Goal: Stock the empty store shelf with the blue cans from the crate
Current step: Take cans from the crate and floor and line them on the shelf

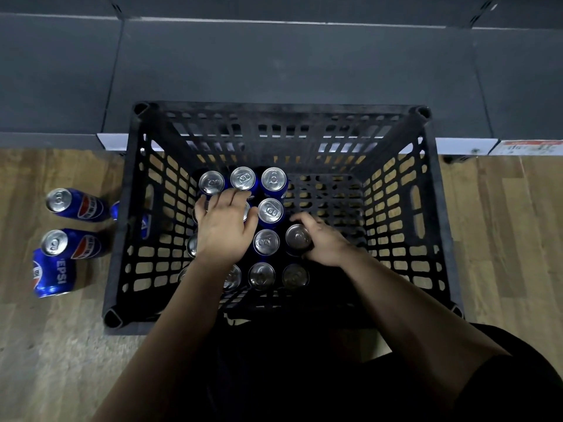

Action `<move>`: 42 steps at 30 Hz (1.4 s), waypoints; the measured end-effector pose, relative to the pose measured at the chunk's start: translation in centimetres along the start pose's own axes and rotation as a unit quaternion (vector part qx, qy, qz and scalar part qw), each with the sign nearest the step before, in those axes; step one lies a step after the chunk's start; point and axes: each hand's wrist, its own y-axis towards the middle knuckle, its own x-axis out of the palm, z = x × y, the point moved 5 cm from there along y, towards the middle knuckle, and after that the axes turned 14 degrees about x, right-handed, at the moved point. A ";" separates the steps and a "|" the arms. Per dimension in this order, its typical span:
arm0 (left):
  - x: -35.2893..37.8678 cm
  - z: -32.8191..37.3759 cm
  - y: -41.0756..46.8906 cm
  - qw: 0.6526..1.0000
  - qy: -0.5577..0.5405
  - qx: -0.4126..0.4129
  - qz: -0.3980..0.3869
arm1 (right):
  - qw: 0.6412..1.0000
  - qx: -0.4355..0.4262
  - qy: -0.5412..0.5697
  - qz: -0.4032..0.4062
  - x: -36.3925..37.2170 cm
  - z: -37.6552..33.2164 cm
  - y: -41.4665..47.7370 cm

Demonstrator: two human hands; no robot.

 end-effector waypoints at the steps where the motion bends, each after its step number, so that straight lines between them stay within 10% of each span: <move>1: 0.0 0.0 0.0 1.000 0.000 0.000 0.001 | 1.000 -0.001 0.006 0.001 -0.2 0.1 0.0; 28: -3.0 0.7 -0.1 1.000 -0.014 -0.021 0.010 | 0.973 0.081 0.208 0.051 -3.3 0.0 -0.7; 42: -27.7 10.0 -0.7 0.999 -0.034 -0.033 0.012 | 0.953 0.058 0.297 0.030 -20.7 -12.3 -19.6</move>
